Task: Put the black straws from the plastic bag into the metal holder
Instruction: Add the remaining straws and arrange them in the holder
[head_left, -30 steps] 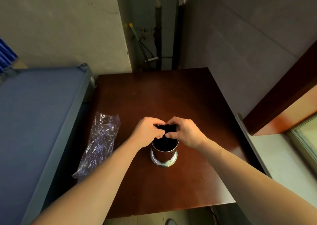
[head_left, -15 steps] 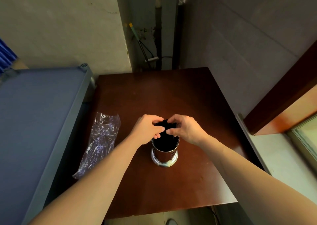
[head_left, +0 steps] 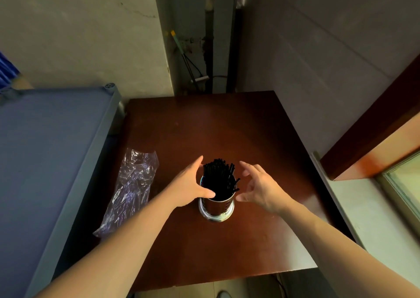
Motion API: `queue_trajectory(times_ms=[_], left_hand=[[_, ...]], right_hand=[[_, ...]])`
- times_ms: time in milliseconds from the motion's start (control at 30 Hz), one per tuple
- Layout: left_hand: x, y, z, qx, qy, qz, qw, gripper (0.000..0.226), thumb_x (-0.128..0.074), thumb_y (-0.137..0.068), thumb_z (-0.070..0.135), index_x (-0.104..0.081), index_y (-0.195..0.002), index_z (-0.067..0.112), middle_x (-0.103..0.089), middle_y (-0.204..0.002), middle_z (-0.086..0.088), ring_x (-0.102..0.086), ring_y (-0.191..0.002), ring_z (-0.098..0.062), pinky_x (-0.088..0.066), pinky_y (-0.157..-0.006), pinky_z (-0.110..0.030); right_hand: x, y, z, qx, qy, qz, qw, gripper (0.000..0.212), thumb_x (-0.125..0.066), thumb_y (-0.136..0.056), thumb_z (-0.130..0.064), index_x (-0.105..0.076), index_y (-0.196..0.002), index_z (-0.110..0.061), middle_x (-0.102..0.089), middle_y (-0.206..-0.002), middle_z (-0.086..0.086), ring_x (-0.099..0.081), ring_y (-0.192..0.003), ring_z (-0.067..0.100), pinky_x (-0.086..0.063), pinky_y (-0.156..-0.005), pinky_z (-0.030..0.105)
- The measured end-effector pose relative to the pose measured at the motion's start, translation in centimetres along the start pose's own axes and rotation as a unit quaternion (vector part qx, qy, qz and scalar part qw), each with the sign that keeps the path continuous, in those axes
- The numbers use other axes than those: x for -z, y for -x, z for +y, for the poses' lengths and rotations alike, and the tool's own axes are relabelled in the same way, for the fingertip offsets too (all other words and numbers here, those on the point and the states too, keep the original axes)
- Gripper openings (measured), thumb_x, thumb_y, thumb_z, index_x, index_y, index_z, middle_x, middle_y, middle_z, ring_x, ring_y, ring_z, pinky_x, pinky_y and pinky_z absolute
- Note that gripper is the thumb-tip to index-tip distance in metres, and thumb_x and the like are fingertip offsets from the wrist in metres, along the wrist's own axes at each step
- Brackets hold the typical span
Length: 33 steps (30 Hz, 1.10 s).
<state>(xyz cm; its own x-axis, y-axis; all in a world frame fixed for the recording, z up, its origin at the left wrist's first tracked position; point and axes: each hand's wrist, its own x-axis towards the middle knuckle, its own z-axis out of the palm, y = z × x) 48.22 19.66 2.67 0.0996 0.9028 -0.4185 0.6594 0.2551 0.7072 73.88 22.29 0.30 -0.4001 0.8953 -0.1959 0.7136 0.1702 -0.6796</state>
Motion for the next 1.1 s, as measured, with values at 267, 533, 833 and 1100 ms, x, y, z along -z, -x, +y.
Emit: queue_trajectory(times_ms=[267, 533, 833, 1100], left_hand=[[-1.4, -1.0, 0.2, -0.023, -0.014, 0.035, 0.999, 0.111, -0.079, -0.07, 0.018, -0.012, -0.153, 0.053, -0.048, -0.15, -0.011, -0.06, -0.123, -0.042, -0.057, -0.087, -0.043], [-1.8, -1.2, 0.0, -0.047, -0.071, 0.116, 0.99, 0.08, -0.071, -0.084, 0.003, -0.038, -0.152, 0.031, -0.059, -0.142, -0.008, -0.074, -0.08, -0.015, -0.058, -0.065, -0.026], [-1.5, -1.3, -0.1, -0.036, -0.036, 0.129, 0.99, 0.05, -0.066, -0.089, 0.009, -0.058, -0.136, 0.026, -0.062, -0.076, 0.004, -0.07, -0.065, -0.023, -0.059, -0.057, -0.035], [-0.6, -0.8, 0.4, -0.052, 0.015, 0.08, 0.995, 0.085, -0.059, -0.08, 0.006, -0.029, -0.156, 0.03, -0.059, -0.143, 0.004, -0.068, -0.057, -0.008, -0.061, -0.059, -0.031]], right_hand=[[-0.2, -1.1, -2.0, 0.018, 0.0, 0.029, 0.999, 0.091, -0.086, -0.076, -0.024, -0.037, -0.152, -0.024, -0.047, -0.112, -0.007, -0.058, -0.078, 0.005, -0.047, -0.063, 0.009], [0.0, -2.8, -5.2, 0.041, 0.033, 0.075, 0.996, 0.063, -0.076, -0.085, -0.012, -0.049, -0.143, -0.015, -0.057, -0.122, 0.007, -0.062, -0.096, 0.021, -0.052, -0.08, 0.03], [0.3, -5.3, -7.6, 0.076, 0.079, 0.087, 0.99, 0.026, -0.068, -0.093, -0.016, -0.065, -0.118, -0.011, -0.067, -0.108, 0.006, -0.063, -0.101, 0.024, -0.041, -0.074, 0.025], [1.9, -3.4, -6.3, 0.074, 0.03, 0.123, 0.989, 0.043, -0.063, -0.096, -0.043, -0.06, -0.128, -0.015, -0.059, -0.12, 0.0, -0.063, -0.095, 0.014, -0.053, -0.079, 0.028]])
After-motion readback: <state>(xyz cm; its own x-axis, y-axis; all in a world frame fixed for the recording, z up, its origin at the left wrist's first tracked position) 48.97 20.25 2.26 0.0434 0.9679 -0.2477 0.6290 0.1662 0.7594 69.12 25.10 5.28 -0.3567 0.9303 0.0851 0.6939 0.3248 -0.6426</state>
